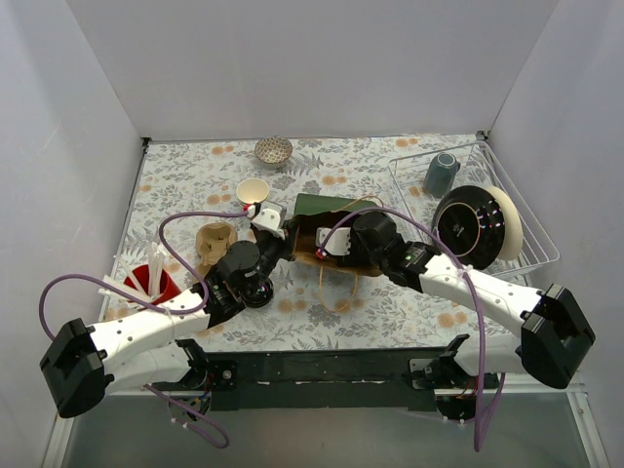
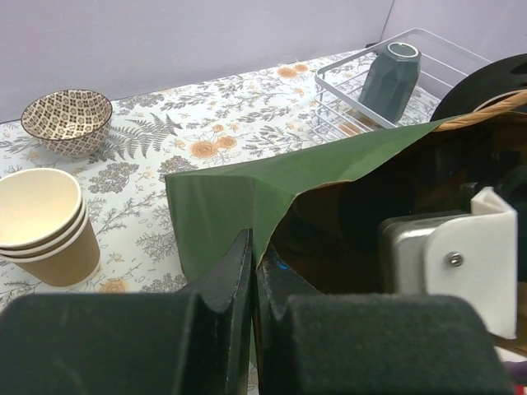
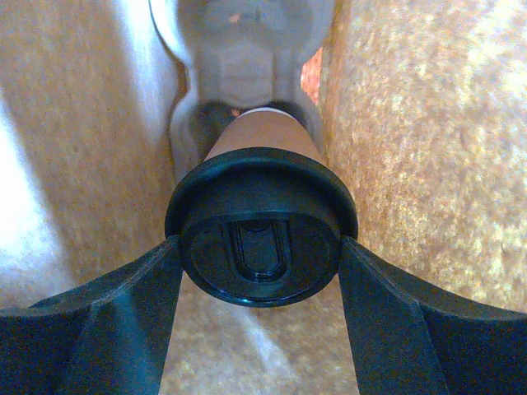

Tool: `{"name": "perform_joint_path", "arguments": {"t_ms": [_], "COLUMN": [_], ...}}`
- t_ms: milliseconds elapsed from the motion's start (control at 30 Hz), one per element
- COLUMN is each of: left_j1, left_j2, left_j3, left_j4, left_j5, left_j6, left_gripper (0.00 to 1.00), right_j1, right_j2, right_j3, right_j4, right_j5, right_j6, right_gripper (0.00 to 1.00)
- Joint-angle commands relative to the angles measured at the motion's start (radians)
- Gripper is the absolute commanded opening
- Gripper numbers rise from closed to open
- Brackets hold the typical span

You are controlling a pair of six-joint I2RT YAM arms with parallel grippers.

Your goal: Pack the takeout coffee

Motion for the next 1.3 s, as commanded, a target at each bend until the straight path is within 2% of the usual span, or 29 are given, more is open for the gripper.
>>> {"name": "perform_joint_path", "arguments": {"t_ms": [0, 100, 300, 533, 867, 1000, 1267], "left_j1": [0.006, 0.005, 0.003, 0.005, 0.005, 0.003, 0.003], "left_j2": [-0.025, -0.030, -0.047, -0.070, -0.081, -0.076, -0.075], "left_j3": [0.003, -0.003, -0.021, -0.041, -0.057, -0.057, -0.057], "left_j4": [-0.002, -0.007, -0.001, -0.005, 0.010, 0.015, 0.015], "left_j5": [0.013, 0.010, 0.017, 0.039, 0.040, 0.039, 0.054], "left_j6": [0.000, 0.003, -0.013, -0.046, -0.036, -0.020, -0.019], "left_gripper": [0.00, 0.00, 0.00, 0.00, 0.00, 0.00, 0.00], "right_j1": [-0.008, -0.011, -0.047, -0.051, -0.051, -0.049, -0.052], "right_j2": [0.032, 0.031, 0.000, 0.020, 0.052, 0.081, 0.106], "right_j3": [0.051, 0.065, 0.082, 0.107, 0.107, 0.117, 0.114], "right_j4": [0.083, 0.054, -0.055, -0.073, -0.145, -0.162, -0.086], "right_j5": [0.030, 0.046, -0.052, -0.155, -0.191, -0.131, -0.059], "right_j6": [-0.096, -0.128, -0.136, -0.152, -0.165, -0.159, -0.168], "right_gripper": [0.19, 0.19, 0.19, 0.19, 0.19, 0.19, 0.19]}}
